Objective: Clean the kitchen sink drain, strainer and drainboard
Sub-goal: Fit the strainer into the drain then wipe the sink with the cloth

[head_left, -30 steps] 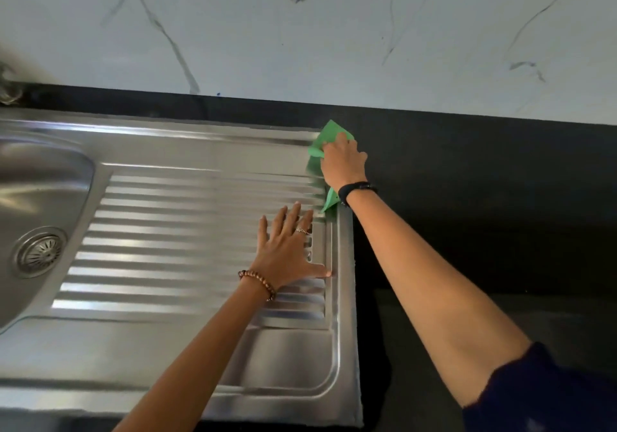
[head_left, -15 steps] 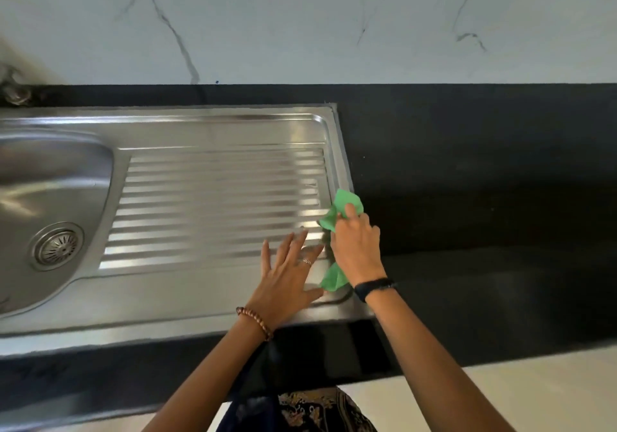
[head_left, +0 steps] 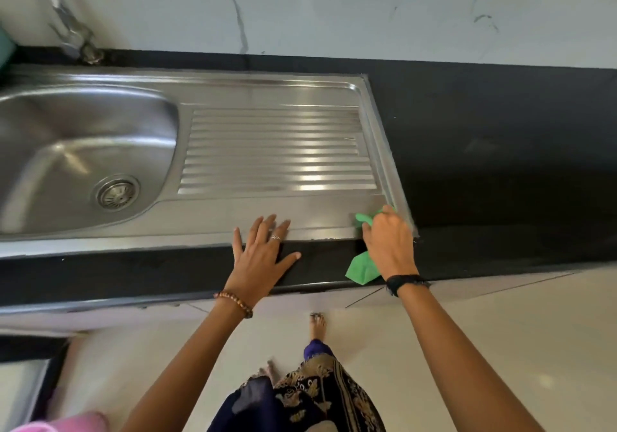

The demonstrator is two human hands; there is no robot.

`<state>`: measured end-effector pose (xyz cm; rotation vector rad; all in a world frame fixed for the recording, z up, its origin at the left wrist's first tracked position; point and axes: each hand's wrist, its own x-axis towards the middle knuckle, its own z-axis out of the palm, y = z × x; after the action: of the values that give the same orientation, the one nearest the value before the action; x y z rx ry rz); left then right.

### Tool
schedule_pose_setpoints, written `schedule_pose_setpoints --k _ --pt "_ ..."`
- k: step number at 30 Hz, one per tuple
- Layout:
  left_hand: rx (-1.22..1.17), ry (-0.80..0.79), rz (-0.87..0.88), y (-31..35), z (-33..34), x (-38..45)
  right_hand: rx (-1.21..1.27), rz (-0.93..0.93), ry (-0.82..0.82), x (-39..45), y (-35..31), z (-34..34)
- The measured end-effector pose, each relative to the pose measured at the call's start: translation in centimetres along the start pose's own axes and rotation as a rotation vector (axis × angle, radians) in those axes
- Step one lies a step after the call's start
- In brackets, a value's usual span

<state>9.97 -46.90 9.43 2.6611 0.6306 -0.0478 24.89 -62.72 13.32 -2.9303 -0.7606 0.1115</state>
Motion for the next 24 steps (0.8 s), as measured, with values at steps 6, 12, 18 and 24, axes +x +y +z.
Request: schedule_pose_setpoints --k 6,12,18,24 --pt "-0.082 0.116 -0.213 -6.4 -3.3 -3.2 0.119 -0.078 -0.018 -0.4 -6.4 0.5" --pt "-0.097 0.192 -0.419 -11.7 -5.3 -5.8 0.276 -0.326 -0.132 -1.1 -19.2 2.4" --pt "-0.125 0.235 -0.540 -15.7 -7.0 -5.6 0.528 -0.519 -0.563 2.5 -27.1 2.1" --pt "-0.114 0.150 -0.543 -18.3 -7.5 -4.0 0.299 -0.881 -0.393 8.0 -17.1 0.5"
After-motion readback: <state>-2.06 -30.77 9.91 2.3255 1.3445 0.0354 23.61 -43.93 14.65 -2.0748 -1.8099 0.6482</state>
